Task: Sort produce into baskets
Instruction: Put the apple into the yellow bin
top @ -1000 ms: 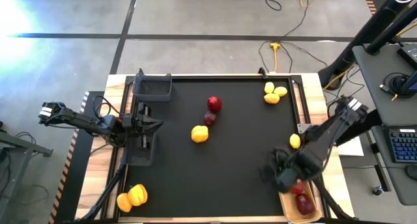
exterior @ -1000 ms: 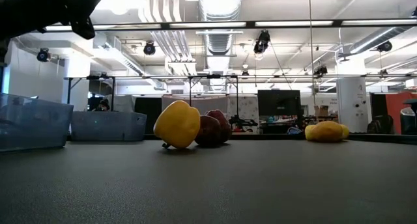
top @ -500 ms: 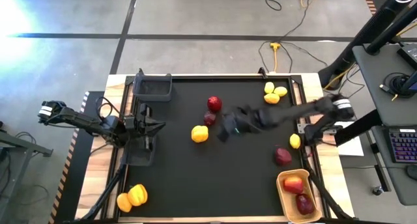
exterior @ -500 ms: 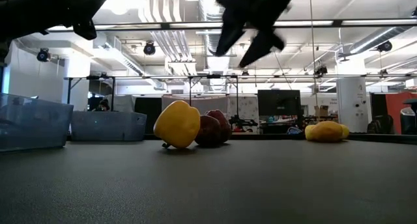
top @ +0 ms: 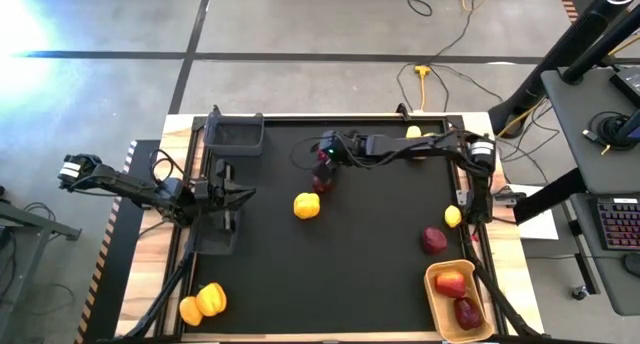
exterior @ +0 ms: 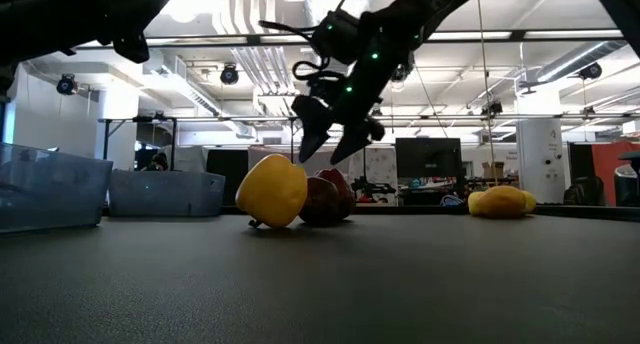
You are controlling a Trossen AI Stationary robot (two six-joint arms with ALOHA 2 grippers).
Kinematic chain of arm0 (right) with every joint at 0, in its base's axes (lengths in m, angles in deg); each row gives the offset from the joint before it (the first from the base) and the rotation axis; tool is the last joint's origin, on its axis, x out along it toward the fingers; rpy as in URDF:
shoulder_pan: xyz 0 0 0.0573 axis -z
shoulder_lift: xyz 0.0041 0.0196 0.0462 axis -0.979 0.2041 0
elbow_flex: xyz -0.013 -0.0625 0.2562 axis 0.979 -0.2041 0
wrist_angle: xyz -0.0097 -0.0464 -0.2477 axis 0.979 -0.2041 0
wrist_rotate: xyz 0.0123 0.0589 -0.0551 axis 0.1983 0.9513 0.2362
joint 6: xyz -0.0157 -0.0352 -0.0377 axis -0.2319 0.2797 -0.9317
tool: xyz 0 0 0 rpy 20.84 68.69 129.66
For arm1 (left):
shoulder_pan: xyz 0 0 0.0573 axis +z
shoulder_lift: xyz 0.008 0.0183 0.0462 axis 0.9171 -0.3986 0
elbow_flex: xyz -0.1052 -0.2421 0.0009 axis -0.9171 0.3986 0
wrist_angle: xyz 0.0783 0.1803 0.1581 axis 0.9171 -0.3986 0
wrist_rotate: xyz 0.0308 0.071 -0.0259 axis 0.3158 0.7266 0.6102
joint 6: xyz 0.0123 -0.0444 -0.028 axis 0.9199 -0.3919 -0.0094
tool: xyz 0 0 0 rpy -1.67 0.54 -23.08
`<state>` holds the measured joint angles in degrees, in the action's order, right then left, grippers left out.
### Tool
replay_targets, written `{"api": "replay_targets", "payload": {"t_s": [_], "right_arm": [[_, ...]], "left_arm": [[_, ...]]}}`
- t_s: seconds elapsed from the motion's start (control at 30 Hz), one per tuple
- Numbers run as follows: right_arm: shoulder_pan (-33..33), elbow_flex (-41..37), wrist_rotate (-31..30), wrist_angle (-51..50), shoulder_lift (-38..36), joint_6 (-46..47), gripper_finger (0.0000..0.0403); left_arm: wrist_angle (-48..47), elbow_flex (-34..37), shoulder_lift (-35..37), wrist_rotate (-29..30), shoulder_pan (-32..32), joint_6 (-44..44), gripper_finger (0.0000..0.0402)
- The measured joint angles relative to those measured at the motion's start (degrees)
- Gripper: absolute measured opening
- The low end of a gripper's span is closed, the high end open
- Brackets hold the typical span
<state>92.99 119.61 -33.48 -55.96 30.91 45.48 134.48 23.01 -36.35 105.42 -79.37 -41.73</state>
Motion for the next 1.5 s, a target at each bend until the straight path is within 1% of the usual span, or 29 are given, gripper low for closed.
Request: {"api": "replay_targets", "payload": {"t_s": [0.1,0.3,0.4,0.63,0.93,1.03,1.33,1.37,1.43,1.5], "right_arm": [[0.25,2.09,-0.20,-0.35,2.56,-1.26,0.0380],[0.61,4.04,-6.59,-0.49,5.70,-1.99,0.0380],[0.59,4.04,-6.84,-0.74,5.70,-1.51,0.0380],[0.53,3.94,-6.84,-6.40,5.68,1.94,0.0380],[0.68,3.10,-7.03,-6.11,5.70,3.63,0.0376],[0.72,3.06,-6.95,-6.09,5.70,4.29,0.0354],[0.74,2.99,-5.28,-5.98,5.66,5.70,0.0244],[0.60,2.97,-5.11,-6.14,5.36,5.70,0.0237],[0.24,2.93,-3.65,-6.85,4.38,5.82,0.0236],[-0.59,3.55,-3.42,-8.85,2.59,5.85,0.0236]], "left_arm": [[-0.07,0.00,-0.14,0.02,0.00,0.50,0.0000],[-0.02,0.00,-0.19,0.02,0.00,0.56,0.0000],[-0.08,0.00,-0.23,0.02,0.00,0.57,0.0000],[-0.07,0.00,-0.37,0.04,0.00,1.02,0.0000],[-0.02,0.00,-0.58,0.04,0.00,1.02,0.0000],[0.17,0.00,-0.60,0.04,0.00,1.02,0.0000],[0.63,0.00,-0.56,0.04,0.00,0.61,0.0000],[0.65,0.00,-0.56,0.04,0.00,0.59,0.0000],[0.66,0.00,-0.56,0.04,0.00,0.59,0.0000],[0.68,0.00,-0.57,0.04,0.00,0.59,0.0000]]}}
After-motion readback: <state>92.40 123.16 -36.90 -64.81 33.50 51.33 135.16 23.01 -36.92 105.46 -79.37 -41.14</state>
